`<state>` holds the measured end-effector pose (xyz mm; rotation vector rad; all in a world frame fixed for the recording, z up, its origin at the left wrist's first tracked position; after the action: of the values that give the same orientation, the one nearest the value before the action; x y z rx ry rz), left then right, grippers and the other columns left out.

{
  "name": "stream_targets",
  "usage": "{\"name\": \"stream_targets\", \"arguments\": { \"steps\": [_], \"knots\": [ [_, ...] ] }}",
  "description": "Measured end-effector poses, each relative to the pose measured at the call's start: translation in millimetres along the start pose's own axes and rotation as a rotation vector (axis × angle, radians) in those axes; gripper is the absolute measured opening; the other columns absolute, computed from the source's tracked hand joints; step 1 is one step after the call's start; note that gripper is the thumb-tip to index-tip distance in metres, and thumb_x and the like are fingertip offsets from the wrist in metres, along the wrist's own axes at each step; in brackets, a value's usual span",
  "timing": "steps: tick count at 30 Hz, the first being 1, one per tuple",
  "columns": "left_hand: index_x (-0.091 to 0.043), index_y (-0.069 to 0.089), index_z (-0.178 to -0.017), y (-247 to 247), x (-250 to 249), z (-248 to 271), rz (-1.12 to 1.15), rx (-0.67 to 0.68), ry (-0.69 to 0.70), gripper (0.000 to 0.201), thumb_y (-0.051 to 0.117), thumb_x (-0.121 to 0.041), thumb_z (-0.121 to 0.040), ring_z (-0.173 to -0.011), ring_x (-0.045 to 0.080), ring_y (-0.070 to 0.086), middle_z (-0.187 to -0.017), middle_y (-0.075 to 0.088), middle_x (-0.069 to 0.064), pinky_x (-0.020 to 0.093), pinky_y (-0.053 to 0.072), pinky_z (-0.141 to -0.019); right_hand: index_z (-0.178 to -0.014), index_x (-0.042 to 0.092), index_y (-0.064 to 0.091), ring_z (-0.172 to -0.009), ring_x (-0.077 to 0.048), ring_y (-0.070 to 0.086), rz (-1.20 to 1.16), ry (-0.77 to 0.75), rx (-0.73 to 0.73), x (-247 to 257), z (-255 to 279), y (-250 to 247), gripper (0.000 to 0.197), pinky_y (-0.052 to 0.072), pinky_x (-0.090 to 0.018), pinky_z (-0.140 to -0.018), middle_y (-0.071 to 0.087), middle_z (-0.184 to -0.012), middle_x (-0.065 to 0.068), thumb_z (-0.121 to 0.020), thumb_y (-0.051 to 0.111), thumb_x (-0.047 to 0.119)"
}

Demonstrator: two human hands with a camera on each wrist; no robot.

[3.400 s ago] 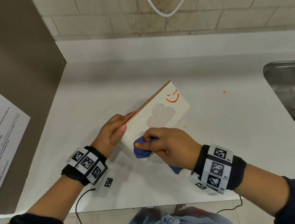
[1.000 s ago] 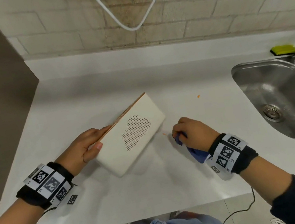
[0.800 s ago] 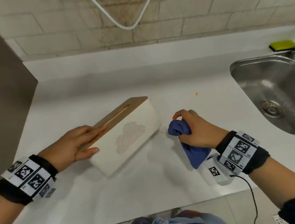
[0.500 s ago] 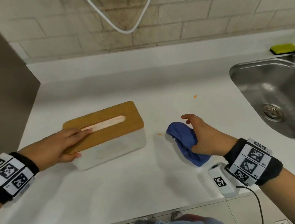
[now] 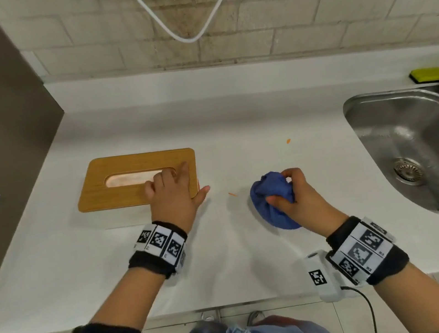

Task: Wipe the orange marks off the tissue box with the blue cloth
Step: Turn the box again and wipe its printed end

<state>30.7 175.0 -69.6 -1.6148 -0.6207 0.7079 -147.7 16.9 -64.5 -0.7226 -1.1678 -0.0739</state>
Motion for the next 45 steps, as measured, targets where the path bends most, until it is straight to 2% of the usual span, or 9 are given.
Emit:
{"name": "stream_targets", "arguments": {
  "steps": [3, 5, 10, 14, 19, 22, 28, 34, 45],
  "knots": [
    [-0.019, 0.039, -0.133, 3.1, 0.3, -0.8, -0.012, -0.027, 0.068, 0.069, 0.02, -0.061, -0.081, -0.094, 0.036, 0.05, -0.103, 0.057, 0.022, 0.046, 0.032, -0.083, -0.129, 0.011, 0.02, -0.09, -0.016, 0.053, 0.058, 0.091, 0.19, -8.4, 1.6, 10.3, 0.074, 0.043, -0.008, -0.062, 0.048, -0.109, -0.006, -0.077, 0.071, 0.001],
    [-0.025, 0.042, -0.132, -9.0, 4.7, 2.7, 0.019, -0.051, 0.114, 0.07, 0.016, -0.066, -0.081, -0.093, 0.036, 0.052, -0.102, 0.058, 0.021, 0.046, 0.035, -0.084, -0.131, 0.011, 0.017, -0.079, -0.011, 0.054, 0.072, 0.077, 0.25, -4.5, 3.6, 12.4, 0.076, 0.044, -0.007, -0.059, 0.051, -0.097, -0.003, -0.076, 0.069, -0.003],
    [-0.042, 0.036, -0.131, -55.1, 33.6, 8.2, 0.424, -0.124, 0.231, 0.068, 0.015, -0.076, -0.077, -0.098, 0.022, 0.043, -0.099, 0.05, 0.01, 0.035, 0.025, -0.089, -0.099, 0.018, 0.058, -0.076, -0.012, 0.058, 0.132, -0.194, -0.025, 46.1, 0.7, 3.4, 0.035, 0.04, -0.004, -0.06, 0.062, -0.085, 0.0, -0.07, 0.072, 0.004],
    [-0.043, 0.032, -0.131, -71.1, 58.2, 7.2, 0.725, -0.085, 0.369, 0.06, 0.024, -0.073, -0.08, -0.095, 0.001, 0.039, -0.097, 0.049, 0.007, 0.01, 0.027, -0.09, -0.095, 0.02, 0.062, -0.08, 0.004, 0.051, -0.02, -0.431, -0.183, 96.4, -6.3, 23.9, 0.035, 0.037, -0.003, -0.07, 0.05, -0.092, -0.005, -0.063, 0.073, 0.008],
    [-0.041, 0.047, -0.125, -79.3, 82.5, -2.7, 0.925, -0.075, 0.339, 0.057, 0.03, -0.073, -0.08, -0.094, 0.018, 0.051, -0.097, 0.054, 0.013, 0.017, 0.037, -0.085, -0.105, 0.029, 0.047, -0.103, -0.002, 0.054, -0.339, -0.574, -0.277, 144.4, -16.7, 70.4, 0.052, 0.041, -0.016, -0.089, 0.055, -0.11, 0.004, -0.07, 0.069, -0.004],
    [-0.043, 0.049, -0.123, -83.2, 88.6, -4.9, 0.981, -0.076, 0.345, 0.053, 0.032, -0.071, -0.081, -0.096, 0.018, 0.053, -0.1, 0.056, 0.016, 0.017, 0.038, -0.087, -0.11, 0.026, 0.047, -0.116, -0.008, 0.044, -0.245, -0.634, -0.261, 159.0, -21.2, 98.9, 0.039, 0.035, -0.024, -0.099, 0.043, -0.12, 0.012, -0.074, 0.062, 0.026],
    [-0.04, 0.051, -0.122, -87.9, 102.9, -16.5, 1.079, -0.053, 0.299, 0.053, 0.034, -0.069, -0.081, -0.096, 0.022, 0.055, -0.1, 0.058, 0.016, 0.025, 0.04, -0.089, -0.121, 0.012, 0.047, -0.118, -0.012, 0.029, 0.046, -0.661, -0.371, 173.1, -31.8, 120.7, 0.044, 0.03, -0.034, -0.101, 0.04, -0.13, -0.012, -0.086, 0.045, 0.038],
    [-0.033, 0.052, -0.123, -85.6, 119.1, -25.2, 1.159, -0.04, 0.259, 0.057, 0.034, -0.068, -0.082, -0.105, 0.018, 0.055, -0.107, 0.063, -0.004, 0.029, 0.039, -0.096, -0.121, 0.013, 0.053, -0.113, -0.015, 0.035, 0.144, -0.68, -0.243, 194.7, -44.1, 134.9, 0.046, 0.022, -0.012, -0.098, 0.046, -0.125, -0.01, -0.088, 0.04, 0.043],
    [-0.037, 0.057, -0.117, -88.0, 126.6, -31.4, 1.263, 0.004, 0.233, 0.049, 0.039, -0.066, -0.081, -0.111, 0.007, 0.055, -0.111, 0.064, -0.021, 0.016, 0.038, -0.098, -0.093, 0.008, 0.07, -0.097, -0.022, 0.051, 0.216, -1.041, 0.046, 224.1, -31.3, 149.6, 0.028, 0.038, -0.035, -0.088, 0.058, -0.099, -0.013, -0.074, 0.058, 0.024]
  ]
}}
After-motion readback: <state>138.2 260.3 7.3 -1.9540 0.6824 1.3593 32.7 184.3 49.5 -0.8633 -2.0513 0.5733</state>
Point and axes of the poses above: each hand's wrist, its own z-axis away from the middle knuckle, its own y-axis out of the palm, x = y × z, the point moved 7 cm from there along -z, towards the middle knuckle
